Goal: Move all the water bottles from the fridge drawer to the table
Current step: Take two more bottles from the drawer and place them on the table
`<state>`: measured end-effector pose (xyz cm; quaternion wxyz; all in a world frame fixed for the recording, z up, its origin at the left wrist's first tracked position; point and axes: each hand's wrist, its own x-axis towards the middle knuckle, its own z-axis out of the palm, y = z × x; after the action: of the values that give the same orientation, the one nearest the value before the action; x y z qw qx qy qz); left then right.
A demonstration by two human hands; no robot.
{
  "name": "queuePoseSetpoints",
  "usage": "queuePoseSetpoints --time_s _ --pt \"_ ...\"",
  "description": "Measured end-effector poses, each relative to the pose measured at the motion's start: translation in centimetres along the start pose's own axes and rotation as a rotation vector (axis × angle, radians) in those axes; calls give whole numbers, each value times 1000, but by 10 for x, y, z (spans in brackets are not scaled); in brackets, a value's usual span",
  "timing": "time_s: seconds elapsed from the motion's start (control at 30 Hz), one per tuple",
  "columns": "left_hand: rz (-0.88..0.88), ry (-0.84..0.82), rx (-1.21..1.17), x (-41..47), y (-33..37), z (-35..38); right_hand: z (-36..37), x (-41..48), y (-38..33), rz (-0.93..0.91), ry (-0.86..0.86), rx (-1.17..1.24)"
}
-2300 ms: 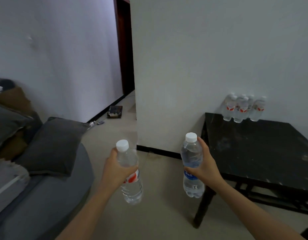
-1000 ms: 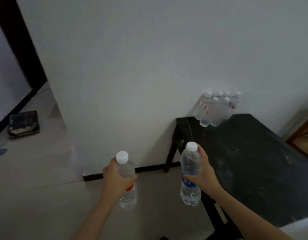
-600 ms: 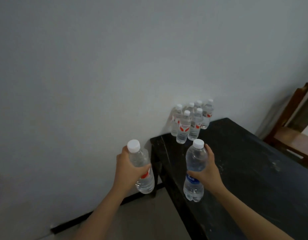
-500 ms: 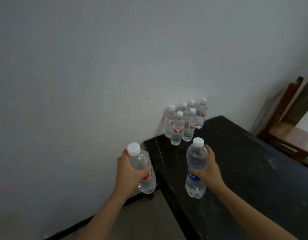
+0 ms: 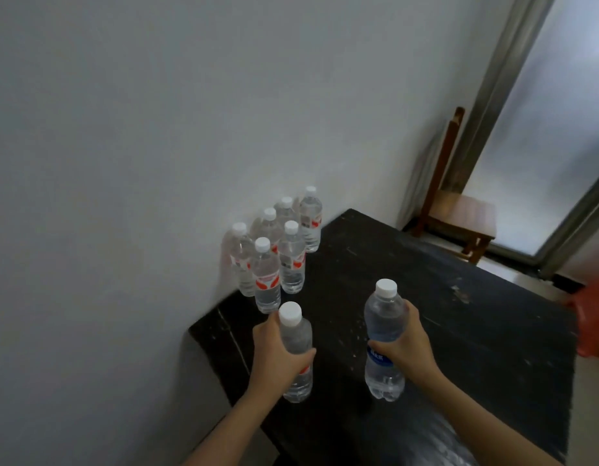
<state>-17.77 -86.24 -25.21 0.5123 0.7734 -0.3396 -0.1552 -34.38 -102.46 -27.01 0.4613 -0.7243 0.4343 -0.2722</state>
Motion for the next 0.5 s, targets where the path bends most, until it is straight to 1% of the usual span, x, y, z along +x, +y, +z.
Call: queuePoseSetpoints --time_s 0.1,0.23,0.37,0.5 --pt "5 -87 -66 52 1 28 -2 42 4 47 73 -28" --pt "63 -141 -48 113 2 61 2 96 -1 91 111 -72" --pt "166 -165 48 169 5 86 8 143 -3 107 186 -68" --pt "272 -183 185 216 16 106 14 190 2 138 173 -48"
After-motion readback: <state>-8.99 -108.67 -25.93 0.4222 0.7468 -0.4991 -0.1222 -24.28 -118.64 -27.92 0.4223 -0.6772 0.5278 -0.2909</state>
